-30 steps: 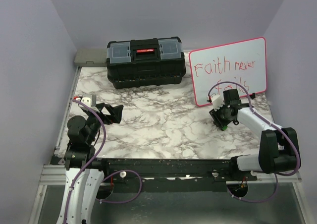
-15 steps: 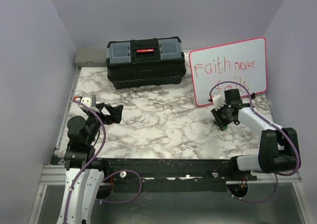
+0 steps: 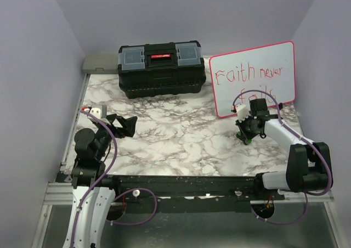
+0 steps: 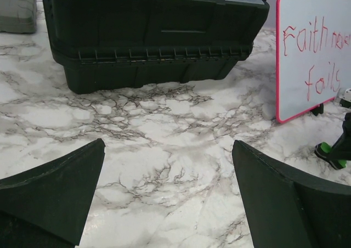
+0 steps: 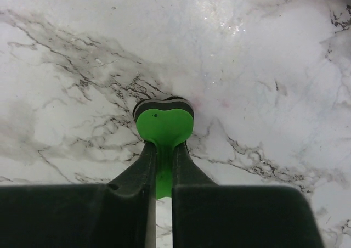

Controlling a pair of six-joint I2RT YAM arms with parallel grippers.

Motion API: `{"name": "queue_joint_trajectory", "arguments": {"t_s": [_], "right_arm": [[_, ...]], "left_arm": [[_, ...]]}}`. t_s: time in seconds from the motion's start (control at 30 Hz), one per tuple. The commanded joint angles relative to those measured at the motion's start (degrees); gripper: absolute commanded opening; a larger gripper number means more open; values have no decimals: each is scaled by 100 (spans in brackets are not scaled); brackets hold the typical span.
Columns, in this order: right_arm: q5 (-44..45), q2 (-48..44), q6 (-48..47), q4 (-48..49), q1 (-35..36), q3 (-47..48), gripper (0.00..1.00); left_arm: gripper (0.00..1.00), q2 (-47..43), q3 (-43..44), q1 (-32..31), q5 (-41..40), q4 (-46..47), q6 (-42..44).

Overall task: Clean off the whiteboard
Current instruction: Pick up the whiteboard from the whiteboard stand.

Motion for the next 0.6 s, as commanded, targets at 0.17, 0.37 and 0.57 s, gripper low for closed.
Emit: {"name": "queue_joint_trajectory", "arguments": {"t_s": [0.17,0.37,0.57], "right_arm": [[-799,-528,171,-583,-41,483,3],[-1415,-795,559,-406,-136,579,3],[-1581,-959,609,-368,-200,547,2]], "left_arm": [[99,637,-339,-47,1674,1438,-1743],[99,2095,-145,-1364,1153,2561,-2318],[99,3975,474,-2263,852,3535,-2263]]}}
